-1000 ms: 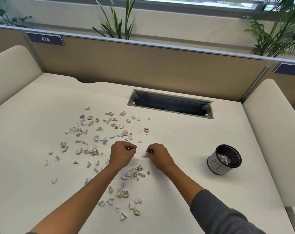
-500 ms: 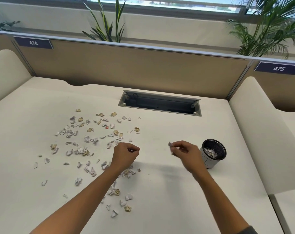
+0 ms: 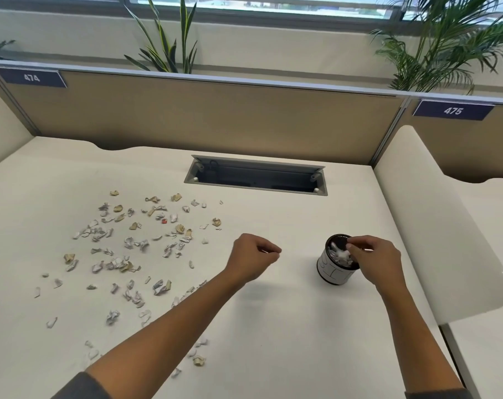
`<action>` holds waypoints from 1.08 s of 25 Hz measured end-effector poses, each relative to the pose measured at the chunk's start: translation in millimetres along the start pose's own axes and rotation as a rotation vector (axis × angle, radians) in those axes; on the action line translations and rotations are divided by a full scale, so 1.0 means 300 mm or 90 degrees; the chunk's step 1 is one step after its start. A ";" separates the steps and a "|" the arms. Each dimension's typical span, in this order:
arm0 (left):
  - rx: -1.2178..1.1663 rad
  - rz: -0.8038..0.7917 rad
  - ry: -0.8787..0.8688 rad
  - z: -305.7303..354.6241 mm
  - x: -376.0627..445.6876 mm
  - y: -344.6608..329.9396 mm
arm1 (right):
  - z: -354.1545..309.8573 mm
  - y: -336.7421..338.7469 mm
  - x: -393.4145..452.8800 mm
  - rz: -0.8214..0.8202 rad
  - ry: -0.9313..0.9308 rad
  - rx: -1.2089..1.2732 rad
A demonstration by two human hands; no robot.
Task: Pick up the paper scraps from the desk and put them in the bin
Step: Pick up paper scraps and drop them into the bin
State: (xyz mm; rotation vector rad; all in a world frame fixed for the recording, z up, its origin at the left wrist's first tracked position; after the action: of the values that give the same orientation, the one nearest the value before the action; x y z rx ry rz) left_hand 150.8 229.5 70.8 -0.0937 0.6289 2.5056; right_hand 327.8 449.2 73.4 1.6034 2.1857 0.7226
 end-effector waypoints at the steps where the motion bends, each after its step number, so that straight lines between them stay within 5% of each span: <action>1: -0.003 -0.022 0.003 0.025 0.001 -0.036 | 0.011 0.002 0.007 -0.004 -0.007 0.000; 6: -0.045 -0.146 0.061 0.136 0.010 -0.235 | 0.043 0.017 0.024 0.003 -0.042 0.058; 13: -0.055 -0.190 0.059 0.235 0.055 -0.403 | 0.073 0.039 0.037 0.010 -0.044 0.133; 20: -0.131 -0.190 0.045 0.164 0.061 -0.363 | 0.080 0.030 0.020 0.012 -0.062 0.181; 27: 0.004 -0.152 -0.017 0.004 0.003 -0.187 | -0.010 -0.049 -0.080 -0.035 0.022 0.167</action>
State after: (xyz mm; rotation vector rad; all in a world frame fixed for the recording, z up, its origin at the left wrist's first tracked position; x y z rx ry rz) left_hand 179.9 272.1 48.4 -0.1252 0.5791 2.2718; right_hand 322.0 422.3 66.7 1.6533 2.4225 0.4645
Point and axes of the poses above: each hand's wrist, its own x-axis towards the middle knuckle, its own y-axis out of the back of the hand, z = x × y, the point moved 4 cm from there along x, towards the middle knuckle, and after that the axes turned 11 degrees about z, right-handed, at the moved point
